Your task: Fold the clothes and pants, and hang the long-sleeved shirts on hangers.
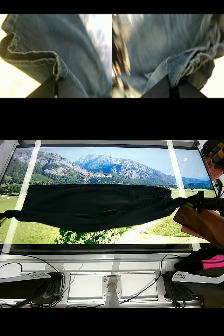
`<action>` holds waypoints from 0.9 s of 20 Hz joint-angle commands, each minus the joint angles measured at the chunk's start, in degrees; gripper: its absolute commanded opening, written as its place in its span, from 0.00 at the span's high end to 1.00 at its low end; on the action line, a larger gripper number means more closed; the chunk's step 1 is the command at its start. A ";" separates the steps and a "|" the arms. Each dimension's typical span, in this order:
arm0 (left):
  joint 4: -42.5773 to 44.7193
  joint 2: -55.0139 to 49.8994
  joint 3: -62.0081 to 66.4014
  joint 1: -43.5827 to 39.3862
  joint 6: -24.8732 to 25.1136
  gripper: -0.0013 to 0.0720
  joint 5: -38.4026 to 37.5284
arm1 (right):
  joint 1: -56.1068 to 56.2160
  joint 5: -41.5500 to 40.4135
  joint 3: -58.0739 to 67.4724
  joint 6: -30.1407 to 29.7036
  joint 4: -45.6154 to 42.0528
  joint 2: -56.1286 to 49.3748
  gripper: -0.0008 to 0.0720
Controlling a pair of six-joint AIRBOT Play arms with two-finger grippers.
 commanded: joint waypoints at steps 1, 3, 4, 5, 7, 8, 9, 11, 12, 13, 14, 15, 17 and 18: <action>-2.67 0.00 0.15 -2.69 -8.09 0.94 8.61 | 1.46 -17.11 0.13 10.73 7.52 -0.76 0.93; -2.67 0.00 0.15 -7.56 -8.76 0.94 13.38 | 4.79 -24.98 0.13 14.01 7.50 -1.25 0.93; -2.69 0.00 0.15 -10.49 -9.27 0.94 16.94 | 7.06 -29.44 0.13 15.30 7.26 -1.51 0.93; -2.69 0.00 0.15 -13.70 -11.13 0.94 21.70 | 9.44 -34.53 0.13 16.61 7.13 -1.88 0.93; -2.69 0.00 0.15 -19.65 -15.04 0.94 32.00 | 13.68 -44.50 0.13 20.57 5.84 -2.84 0.93; -2.69 0.00 0.15 -22.38 -16.48 0.94 37.20 | 15.78 -49.66 0.13 23.45 4.72 -3.54 0.93; -2.71 -0.07 0.15 -24.63 -17.53 0.94 41.90 | 17.70 -54.14 0.13 25.49 4.00 -4.35 0.93; -2.71 -0.44 0.15 -28.41 -21.53 0.94 50.14 | 20.61 -61.51 0.13 29.59 4.09 -6.19 0.93; -2.71 -0.72 0.15 -29.68 -22.47 0.94 53.07 | 21.55 -64.63 0.13 32.02 4.11 -6.93 0.93; -2.71 -1.09 0.15 -30.64 -22.64 0.94 55.41 | 22.25 -67.52 0.13 33.99 4.11 -7.74 0.93; -2.73 -1.70 0.15 -31.34 -22.67 0.94 56.89 | 22.62 -69.66 0.13 35.08 4.11 -8.46 0.93; -2.73 -2.51 0.15 -31.78 -22.64 0.94 57.33 | 22.77 -71.08 0.15 35.85 4.17 -9.22 0.93; -2.71 -4.15 0.15 -32.17 -22.62 0.94 57.31 | 23.06 -72.37 0.15 37.00 4.85 -10.47 0.93; -2.73 -4.83 0.15 -32.30 -22.64 0.93 57.31 | 23.28 -72.70 0.15 36.98 4.83 -10.86 0.93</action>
